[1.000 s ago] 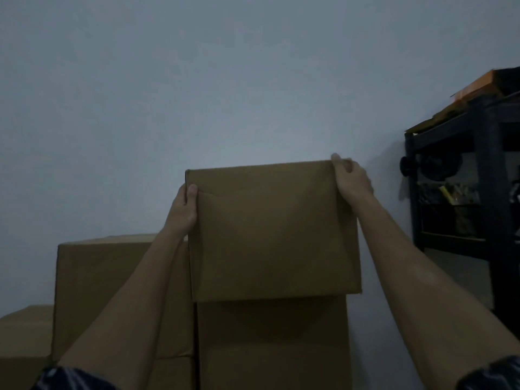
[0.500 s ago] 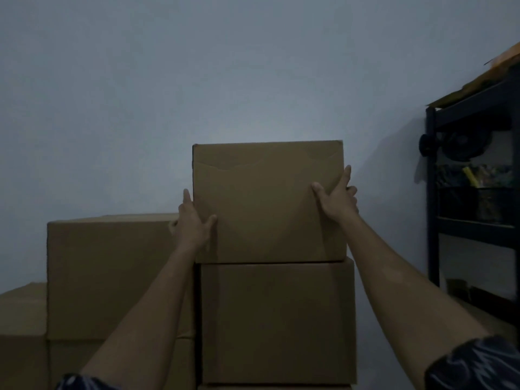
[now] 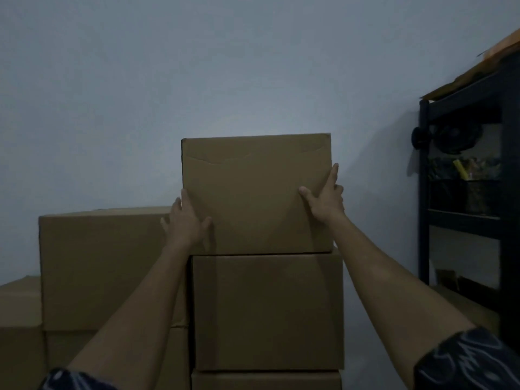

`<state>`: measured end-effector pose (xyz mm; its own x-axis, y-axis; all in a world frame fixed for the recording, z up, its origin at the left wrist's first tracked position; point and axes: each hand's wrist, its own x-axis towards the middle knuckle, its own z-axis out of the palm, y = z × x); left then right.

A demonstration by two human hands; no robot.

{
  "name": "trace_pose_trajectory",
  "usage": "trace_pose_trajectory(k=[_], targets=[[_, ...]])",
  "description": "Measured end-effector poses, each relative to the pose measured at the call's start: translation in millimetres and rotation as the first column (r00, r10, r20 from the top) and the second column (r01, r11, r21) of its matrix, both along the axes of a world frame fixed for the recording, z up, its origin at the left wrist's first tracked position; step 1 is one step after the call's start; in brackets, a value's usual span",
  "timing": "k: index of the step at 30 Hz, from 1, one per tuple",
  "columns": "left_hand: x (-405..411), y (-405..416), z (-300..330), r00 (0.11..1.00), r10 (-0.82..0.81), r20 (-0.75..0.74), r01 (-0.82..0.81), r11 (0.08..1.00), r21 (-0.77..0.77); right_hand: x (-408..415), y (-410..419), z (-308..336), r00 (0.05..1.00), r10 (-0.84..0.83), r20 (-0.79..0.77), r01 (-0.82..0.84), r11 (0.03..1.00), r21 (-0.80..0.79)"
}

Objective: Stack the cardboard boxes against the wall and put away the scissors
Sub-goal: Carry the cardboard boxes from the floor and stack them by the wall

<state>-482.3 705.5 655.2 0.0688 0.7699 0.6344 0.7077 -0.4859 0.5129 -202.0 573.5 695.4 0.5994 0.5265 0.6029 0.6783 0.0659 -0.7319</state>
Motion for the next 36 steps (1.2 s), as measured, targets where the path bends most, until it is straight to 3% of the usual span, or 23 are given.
trace_pose_trajectory(k=[3,6,9,12,20,29,36], targets=[[10,-22,-6,1.0,0.015,-0.007,-0.013,0.98,0.197,-5,-14,-7,0.989,-0.129,0.075,0.134,0.989,-0.066],[24,-48,-10,0.987,-0.102,-0.125,0.143,0.914,0.38,2,-39,-30,0.965,-0.199,0.172,0.219,0.97,-0.103],[45,-84,-14,0.897,-0.347,-0.272,0.416,0.872,0.258,24,-67,-57,0.952,-0.141,0.272,0.226,0.923,-0.311],[75,-117,-28,0.831,-0.491,-0.263,0.532,0.839,0.114,47,-103,-86,0.948,-0.046,0.316,0.205,0.847,-0.491],[150,-212,-97,0.831,-0.45,-0.328,0.47,0.883,-0.021,79,-241,-157,0.985,-0.004,0.174,0.114,0.769,-0.629],[108,-285,-125,0.88,-0.394,-0.267,0.384,0.919,-0.09,42,-315,-183,0.972,0.01,0.235,0.141,0.775,-0.617],[156,-385,-169,0.728,-0.529,-0.436,0.488,0.847,-0.213,62,-422,-229,0.977,-0.12,0.175,0.21,0.67,-0.712]])
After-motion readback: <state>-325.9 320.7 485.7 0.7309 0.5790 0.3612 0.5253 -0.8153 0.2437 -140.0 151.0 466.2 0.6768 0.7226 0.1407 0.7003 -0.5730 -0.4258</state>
